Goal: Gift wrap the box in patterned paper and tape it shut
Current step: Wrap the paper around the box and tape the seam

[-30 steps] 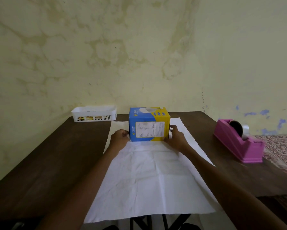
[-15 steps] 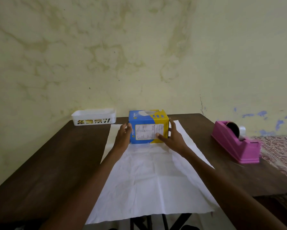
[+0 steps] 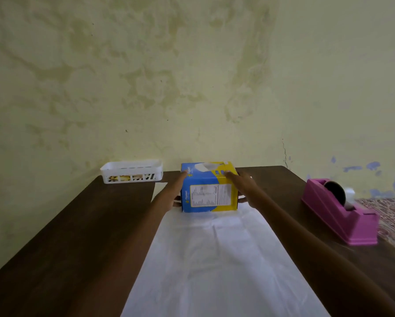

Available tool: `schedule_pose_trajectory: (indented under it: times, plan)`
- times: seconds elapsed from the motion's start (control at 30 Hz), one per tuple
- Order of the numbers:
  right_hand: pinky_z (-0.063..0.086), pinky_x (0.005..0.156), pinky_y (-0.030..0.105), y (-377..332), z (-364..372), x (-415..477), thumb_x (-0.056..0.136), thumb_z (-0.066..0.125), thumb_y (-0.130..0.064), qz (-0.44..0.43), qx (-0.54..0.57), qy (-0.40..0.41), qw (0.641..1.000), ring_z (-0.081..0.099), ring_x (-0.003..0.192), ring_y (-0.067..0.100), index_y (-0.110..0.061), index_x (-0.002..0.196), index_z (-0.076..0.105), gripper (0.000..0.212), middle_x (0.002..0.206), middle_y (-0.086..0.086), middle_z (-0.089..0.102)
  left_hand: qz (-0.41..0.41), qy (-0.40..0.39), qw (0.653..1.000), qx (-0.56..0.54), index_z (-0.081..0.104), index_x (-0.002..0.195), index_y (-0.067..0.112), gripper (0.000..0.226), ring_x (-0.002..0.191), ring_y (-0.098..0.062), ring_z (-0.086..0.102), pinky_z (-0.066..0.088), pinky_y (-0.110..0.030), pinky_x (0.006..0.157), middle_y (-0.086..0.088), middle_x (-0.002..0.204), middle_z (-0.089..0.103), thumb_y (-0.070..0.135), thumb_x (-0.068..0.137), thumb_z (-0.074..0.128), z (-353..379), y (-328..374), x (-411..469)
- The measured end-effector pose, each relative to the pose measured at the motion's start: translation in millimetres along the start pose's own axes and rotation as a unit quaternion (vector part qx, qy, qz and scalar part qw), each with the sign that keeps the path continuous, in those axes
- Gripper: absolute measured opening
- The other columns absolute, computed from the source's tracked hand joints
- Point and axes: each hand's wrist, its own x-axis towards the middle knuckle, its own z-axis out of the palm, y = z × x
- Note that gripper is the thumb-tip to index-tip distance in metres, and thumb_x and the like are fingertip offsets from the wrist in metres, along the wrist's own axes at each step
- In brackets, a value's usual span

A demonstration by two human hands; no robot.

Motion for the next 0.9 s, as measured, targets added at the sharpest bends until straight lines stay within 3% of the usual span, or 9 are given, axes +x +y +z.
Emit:
schedule_pose_trajectory:
  times: [0.1, 0.23, 0.33, 0.43, 0.5, 0.6, 0.7, 0.77, 0.9]
  plan:
    - [0.054, 0.064, 0.033, 2.7, -5.7, -1.8, 0.088, 0.063, -0.042, -0.025, 0.02, -0.003, 0.999, 0.071, 0.086, 0.024, -0.02, 0.115, 0.061, 0.035, 0.105, 0.009, 0.072, 0.019, 0.012, 1.0, 0.0, 0.059, 0.101, 0.029, 0.03, 0.104, -0.025, 0.061, 0.043, -0.047, 0.103, -0.004, 0.109, 0.065, 0.056, 0.09, 0.05, -0.7, -5.3, 1.1]
    - [0.052, 0.083, 0.039, 0.3, -25.5, -5.1, 0.082, 0.066, -0.015, -0.043, 0.002, -0.034, 0.998, 0.067, 0.083, 0.022, -0.01, 0.098, 0.064, 0.017, 0.093, 0.009, 0.072, 0.02, 0.022, 0.999, -0.025, 0.064, 0.1, 0.024, 0.046, 0.096, -0.026, 0.066, 0.049, -0.049, 0.096, -0.006, 0.101, 0.07, 0.065, 0.087, 0.048, -14.0, -8.3, 1.9]
    - [0.055, 0.079, 0.041, -7.0, -35.4, -7.9, 0.07, 0.074, -0.006, -0.031, -0.051, -0.053, 0.997, 0.064, 0.087, 0.021, -0.019, 0.125, 0.05, 0.062, 0.098, 0.005, 0.067, 0.007, 0.015, 0.999, -0.03, 0.068, 0.103, 0.023, 0.063, 0.093, -0.026, 0.069, 0.051, -0.049, 0.092, -0.005, 0.096, 0.073, 0.077, 0.081, 0.044, -23.0, 0.1, -1.4]
    - [0.053, 0.055, 0.032, -12.5, -38.1, -16.5, 0.069, 0.075, 0.013, -0.057, -0.095, -0.099, 0.989, 0.06, 0.093, 0.017, -0.037, 0.149, 0.006, 0.117, 0.115, 0.001, 0.061, -0.009, -0.005, 0.999, -0.032, 0.069, 0.097, 0.025, 0.066, 0.088, -0.024, 0.07, 0.055, -0.046, 0.082, -0.003, 0.091, 0.072, 0.082, 0.075, 0.045, -25.9, 9.6, -11.3]
    - [0.054, 0.05, 0.028, -12.9, -40.6, -21.9, 0.065, 0.078, 0.016, -0.093, -0.161, -0.117, 0.976, 0.059, 0.092, 0.018, -0.038, 0.151, -0.003, 0.13, 0.118, 0.002, 0.057, -0.013, -0.019, 0.999, -0.024, 0.066, 0.093, 0.024, 0.061, 0.082, -0.023, 0.068, 0.056, -0.042, 0.075, -0.002, 0.085, 0.069, 0.08, 0.075, 0.048, -23.0, 12.6, -20.2]
    - [0.056, 0.063, 0.031, -12.1, -43.4, -33.3, 0.054, 0.087, 0.005, -0.148, -0.249, -0.098, 0.952, 0.06, 0.092, 0.025, -0.026, 0.146, 0.025, 0.115, 0.111, 0.007, 0.054, -0.008, -0.023, 1.0, -0.013, 0.062, 0.089, 0.024, 0.044, 0.079, -0.023, 0.063, 0.054, -0.04, 0.076, -0.003, 0.082, 0.063, 0.066, 0.08, 0.053, -18.4, 12.3, -32.2]
    - [0.052, 0.08, 0.034, -11.4, -48.7, -35.3, 0.041, 0.097, -0.031, -0.192, -0.284, -0.054, 0.938, 0.059, 0.109, 0.027, -0.025, 0.115, 0.052, 0.087, 0.114, 0.008, 0.06, -0.005, -0.034, 0.999, -0.018, 0.061, 0.086, 0.024, 0.03, 0.075, -0.021, 0.061, 0.051, -0.042, 0.083, -0.002, 0.08, 0.061, 0.053, 0.079, 0.057, -20.9, 7.0, -36.7]
    - [0.052, 0.084, 0.034, -18.7, -49.9, -39.1, 0.051, 0.095, -0.045, -0.2, -0.311, -0.031, 0.929, 0.06, 0.107, 0.023, -0.022, 0.104, 0.06, 0.067, 0.114, 0.005, 0.062, -0.008, -0.034, 0.999, -0.011, 0.063, 0.087, 0.024, 0.032, 0.08, -0.022, 0.061, 0.05, -0.042, 0.088, -0.002, 0.083, 0.062, 0.054, 0.077, 0.059, -23.7, 1.4, -35.3]
    - [0.049, 0.094, 0.037, -37.7, -38.7, -53.2, 0.064, 0.085, -0.053, -0.236, -0.404, -0.078, 0.88, 0.057, 0.108, 0.018, -0.02, 0.114, 0.064, 0.064, 0.117, -0.001, 0.057, -0.007, 0.024, 1.0, 0.004, 0.064, 0.099, 0.02, 0.037, 0.101, -0.024, 0.06, 0.048, -0.039, 0.089, -0.005, 0.105, 0.062, 0.053, 0.083, 0.059, -27.0, 0.1, -14.5]
